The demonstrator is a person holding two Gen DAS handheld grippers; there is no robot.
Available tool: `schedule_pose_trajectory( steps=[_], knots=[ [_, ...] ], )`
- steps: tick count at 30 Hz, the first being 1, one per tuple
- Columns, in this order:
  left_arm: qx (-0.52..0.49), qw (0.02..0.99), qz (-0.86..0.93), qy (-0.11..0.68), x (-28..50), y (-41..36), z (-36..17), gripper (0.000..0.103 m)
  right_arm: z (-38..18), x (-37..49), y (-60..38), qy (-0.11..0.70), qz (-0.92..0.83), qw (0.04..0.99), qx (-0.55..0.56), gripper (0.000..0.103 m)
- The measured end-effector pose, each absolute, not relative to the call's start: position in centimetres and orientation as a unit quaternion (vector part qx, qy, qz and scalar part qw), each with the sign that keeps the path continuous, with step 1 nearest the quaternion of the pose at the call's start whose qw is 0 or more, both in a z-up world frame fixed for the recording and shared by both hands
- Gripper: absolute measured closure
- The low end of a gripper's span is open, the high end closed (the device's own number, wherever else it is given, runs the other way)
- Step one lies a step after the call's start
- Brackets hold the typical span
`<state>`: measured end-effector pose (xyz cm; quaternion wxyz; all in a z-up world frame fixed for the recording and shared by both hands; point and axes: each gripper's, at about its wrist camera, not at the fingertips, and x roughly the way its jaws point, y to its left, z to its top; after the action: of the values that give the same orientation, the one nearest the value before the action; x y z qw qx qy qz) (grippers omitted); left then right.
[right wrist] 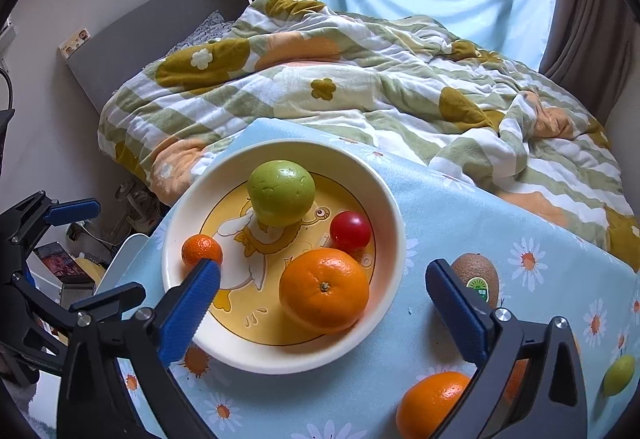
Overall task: Organize fruits
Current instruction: 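Withdraw both tools from the bowl toward the remaining fruits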
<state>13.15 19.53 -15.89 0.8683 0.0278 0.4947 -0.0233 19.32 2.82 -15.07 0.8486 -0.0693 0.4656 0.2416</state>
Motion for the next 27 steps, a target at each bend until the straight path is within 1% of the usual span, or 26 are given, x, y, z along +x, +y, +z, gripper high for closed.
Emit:
schedule_pose_trajectory(
  steps=[7, 13, 20, 27],
  knots=[
    [0.033, 0.876, -0.025, 0.480, 12.4, 19.5, -13.7, 0.000, -12.9, 18.1, 2.2, 0.463, 0.237, 0.852, -0.058, 0.000],
    [0.026, 0.882, -0.048, 0.468, 11.8, 18.9, -11.8, 0.000, -10.2, 15.9, 0.7, 0.450, 0.200, 0.869, -0.051, 0.000],
    [0.026, 0.884, -0.087, 0.458, 11.7, 16.8, -10.1, 0.000, -7.1, 12.9, -3.8, 0.444, 0.134, 0.885, -0.033, 0.000],
    [0.022, 0.885, -0.116, 0.451, 11.3, 12.3, -9.7, 0.000, -6.7, 10.5, -9.6, 0.450, 0.086, 0.889, -0.014, 0.000]
  ],
)
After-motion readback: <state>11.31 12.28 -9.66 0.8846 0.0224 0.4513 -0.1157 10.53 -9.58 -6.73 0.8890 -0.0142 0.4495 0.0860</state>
